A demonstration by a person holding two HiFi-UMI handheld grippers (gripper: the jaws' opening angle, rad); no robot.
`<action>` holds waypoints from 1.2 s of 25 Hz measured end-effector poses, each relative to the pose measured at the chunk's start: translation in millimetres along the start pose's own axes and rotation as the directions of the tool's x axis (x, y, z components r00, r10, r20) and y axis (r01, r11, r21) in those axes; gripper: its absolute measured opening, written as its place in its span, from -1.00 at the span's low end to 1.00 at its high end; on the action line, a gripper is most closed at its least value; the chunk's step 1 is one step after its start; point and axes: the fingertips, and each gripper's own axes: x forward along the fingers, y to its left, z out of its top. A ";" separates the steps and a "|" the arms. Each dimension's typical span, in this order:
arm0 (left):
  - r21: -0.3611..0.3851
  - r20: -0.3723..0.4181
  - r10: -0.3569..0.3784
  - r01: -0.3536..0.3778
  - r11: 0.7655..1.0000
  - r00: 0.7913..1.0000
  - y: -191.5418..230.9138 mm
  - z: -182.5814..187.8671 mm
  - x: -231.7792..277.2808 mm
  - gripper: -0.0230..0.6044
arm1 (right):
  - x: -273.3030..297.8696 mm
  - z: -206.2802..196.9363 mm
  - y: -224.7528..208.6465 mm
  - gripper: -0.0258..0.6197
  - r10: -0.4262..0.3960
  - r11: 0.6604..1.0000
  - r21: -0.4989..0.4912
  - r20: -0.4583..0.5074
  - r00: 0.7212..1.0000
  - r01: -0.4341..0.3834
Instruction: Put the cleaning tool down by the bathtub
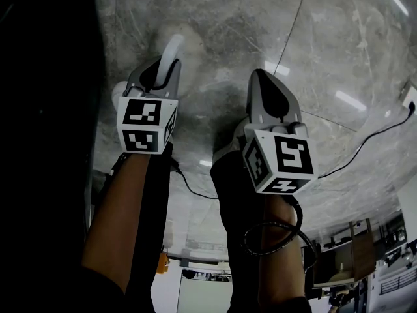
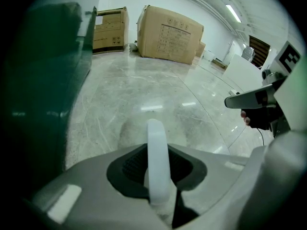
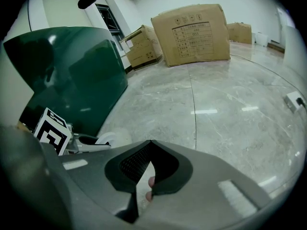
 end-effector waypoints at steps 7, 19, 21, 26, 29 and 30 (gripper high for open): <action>0.001 -0.006 -0.011 0.011 1.000 1.000 0.5 0.4 -3.7 -0.67 | -4.9 7.3 3.0 -0.85 0.002 1.000 -0.008 0.010 1.000 -0.002; -0.004 0.006 -0.031 0.031 1.000 1.000 -0.6 3.9 -8.4 -0.49 | -9.4 10.7 5.3 -0.85 0.001 1.000 -0.018 0.011 1.000 0.000; -0.004 0.009 -0.032 0.032 0.999 0.999 -0.7 6.2 -9.6 -0.46 | -10.6 12.6 5.8 -0.85 0.001 1.000 -0.017 0.015 1.000 -0.001; -0.010 0.015 -0.032 0.032 0.999 0.999 0.4 9.4 -15.4 -0.38 | -13.9 17.8 9.6 -0.85 0.005 1.000 -0.016 0.025 1.000 -0.005; -0.013 0.014 -0.034 0.034 0.999 0.999 0.0 10.0 -21.3 -0.34 | -18.0 22.2 13.8 -0.85 0.008 1.000 -0.020 0.030 1.000 -0.008; -0.012 0.015 -0.033 0.033 0.999 0.999 0.0 11.4 -23.8 -0.32 | -19.9 24.6 15.1 -0.85 0.008 1.000 -0.022 0.032 0.999 -0.008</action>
